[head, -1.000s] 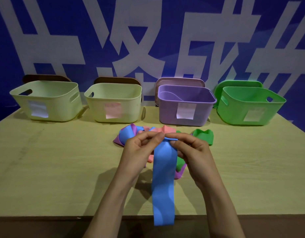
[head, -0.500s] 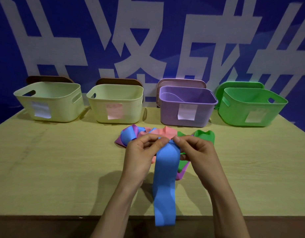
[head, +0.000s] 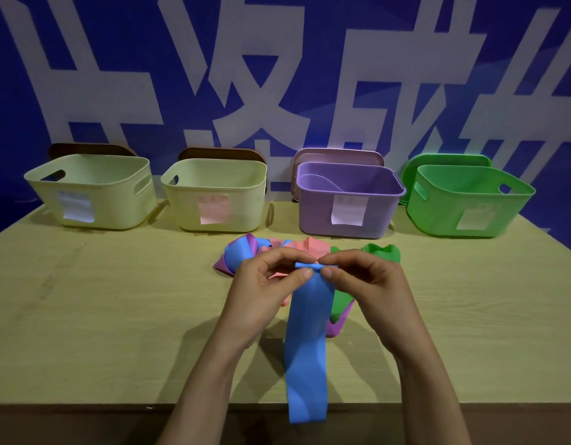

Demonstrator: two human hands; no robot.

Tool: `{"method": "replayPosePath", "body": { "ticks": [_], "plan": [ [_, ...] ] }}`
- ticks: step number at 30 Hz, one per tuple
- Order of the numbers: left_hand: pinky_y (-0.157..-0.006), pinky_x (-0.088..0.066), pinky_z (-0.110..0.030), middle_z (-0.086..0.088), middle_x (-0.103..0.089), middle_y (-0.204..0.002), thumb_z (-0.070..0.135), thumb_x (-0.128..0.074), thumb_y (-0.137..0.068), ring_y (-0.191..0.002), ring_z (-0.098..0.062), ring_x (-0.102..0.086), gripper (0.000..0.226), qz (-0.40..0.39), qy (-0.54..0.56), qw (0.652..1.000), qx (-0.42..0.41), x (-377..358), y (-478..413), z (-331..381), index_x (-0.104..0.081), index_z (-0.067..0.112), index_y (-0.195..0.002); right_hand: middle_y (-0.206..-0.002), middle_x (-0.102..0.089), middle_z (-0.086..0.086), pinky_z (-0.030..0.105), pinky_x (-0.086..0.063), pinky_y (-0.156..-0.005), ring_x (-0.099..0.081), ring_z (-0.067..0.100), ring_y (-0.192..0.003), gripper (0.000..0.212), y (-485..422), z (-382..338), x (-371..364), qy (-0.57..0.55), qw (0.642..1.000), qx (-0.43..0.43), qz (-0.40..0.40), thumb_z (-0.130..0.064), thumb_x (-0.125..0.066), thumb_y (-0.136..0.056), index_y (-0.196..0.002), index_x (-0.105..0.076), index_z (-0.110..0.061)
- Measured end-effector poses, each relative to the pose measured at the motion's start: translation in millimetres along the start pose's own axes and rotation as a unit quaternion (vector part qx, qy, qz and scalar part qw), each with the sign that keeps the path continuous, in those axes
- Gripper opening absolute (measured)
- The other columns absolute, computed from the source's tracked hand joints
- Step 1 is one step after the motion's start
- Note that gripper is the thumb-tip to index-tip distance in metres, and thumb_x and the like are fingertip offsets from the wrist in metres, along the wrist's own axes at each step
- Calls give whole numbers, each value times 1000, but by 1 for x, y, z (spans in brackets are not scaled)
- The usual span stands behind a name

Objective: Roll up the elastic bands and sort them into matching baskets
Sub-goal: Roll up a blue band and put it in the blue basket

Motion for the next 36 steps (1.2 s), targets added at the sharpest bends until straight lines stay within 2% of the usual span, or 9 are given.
{"method": "replayPosePath", "body": {
  "ticks": [7, 13, 15, 17, 20, 23, 27, 30, 36],
  "plan": [
    [-77, -52, -21, 1, -73, -92, 4, -63, -86, -90, -12, -67, 18, -14, 65, 995, 80, -7, 1, -12, -70, 15, -99, -79, -72, -11, 12, -48, -74, -65, 0, -80, 19, -1, -2, 1, 34, 999, 18, -1, 3, -69, -80, -84, -71, -16],
    [-84, -53, -27, -7, -73, -98, 10, -65, -84, -95, -17, -67, 17, -30, 68, 995, 61, -5, 1, -11, -71, 16, -99, -83, -73, -2, 21, -52, -78, -67, 12, -84, 24, -3, 0, 0, 40, 998, 32, 34, 5, -72, -76, -79, -72, -19],
    [-83, -53, -26, -3, -74, -94, 25, -68, -77, -92, -15, -67, 19, -19, 80, 994, 66, -8, 1, -10, -72, 19, -94, -83, -72, -1, 25, -53, -80, -67, 16, -86, 27, -4, 1, -1, 44, 997, 44, 41, 6, -73, -75, -78, -72, -21],
    [-84, -54, -32, -2, -75, -92, 34, -65, -74, -92, -16, -68, 24, 7, 94, 992, 86, -9, 0, -11, -74, 20, -91, -83, -71, -3, 23, -53, -79, -67, 15, -85, 27, -4, 1, -2, 46, 997, 51, 37, 7, -73, -74, -78, -73, -20],
    [-91, -51, -45, -9, -74, -94, 24, -64, -83, -92, -22, -68, 15, 23, 95, 991, 96, -10, -1, -14, -75, 18, -90, -86, -71, -5, 21, -51, -80, -66, 12, -88, 26, -2, 0, -3, 47, 998, 39, 13, 7, -72, -74, -82, -73, -18],
    [-92, -48, -52, -11, -73, -93, 20, -64, -86, -88, -22, -66, 13, 34, 81, 992, 87, -9, -1, -15, -77, 21, -85, -96, -71, 0, 22, -52, -82, -66, 12, -93, 28, -1, 1, -2, -3, 1000, -5, -6, 0, -71, -79, -101, -69, -17],
    [-84, -52, -42, 1, -74, -87, 17, -66, -86, -89, -17, -68, 14, 44, 49, 995, 70, -9, -1, -17, -75, 27, -81, -89, -69, 17, 36, -54, -79, -65, 20, -82, 23, 0, 5, -7, 3, 997, -71, 9, -29, -61, -87, -89, -71, -9],
    [-81, -53, -30, 7, -74, -87, 14, -66, -86, -88, -11, -67, 18, 35, 25, 998, 47, -8, 1, -18, -73, 30, -82, -81, -69, 14, 29, -50, -68, -59, 15, -74, 16, 0, 6, -8, 15, 998, -60, 18, -19, -64, -88, -76, -73, -14],
    [-87, -50, -27, 7, -73, -94, 8, -67, -84, -95, -12, -66, 21, 13, 43, 998, 38, -5, 0, -20, -73, 27, -91, -84, -74, -1, 21, -52, -72, -67, 7, -82, 11, 1, 4, -3, -3, 999, -35, 13, -8, -68, -82, -83, -75, -17]
  ]
}}
Point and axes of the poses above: each hand's wrist, its own y-axis away from the middle knuckle, its own x-axis out of the back of the hand, z = x × y, the point moved 1 cm from there along -y, towards the middle knuckle
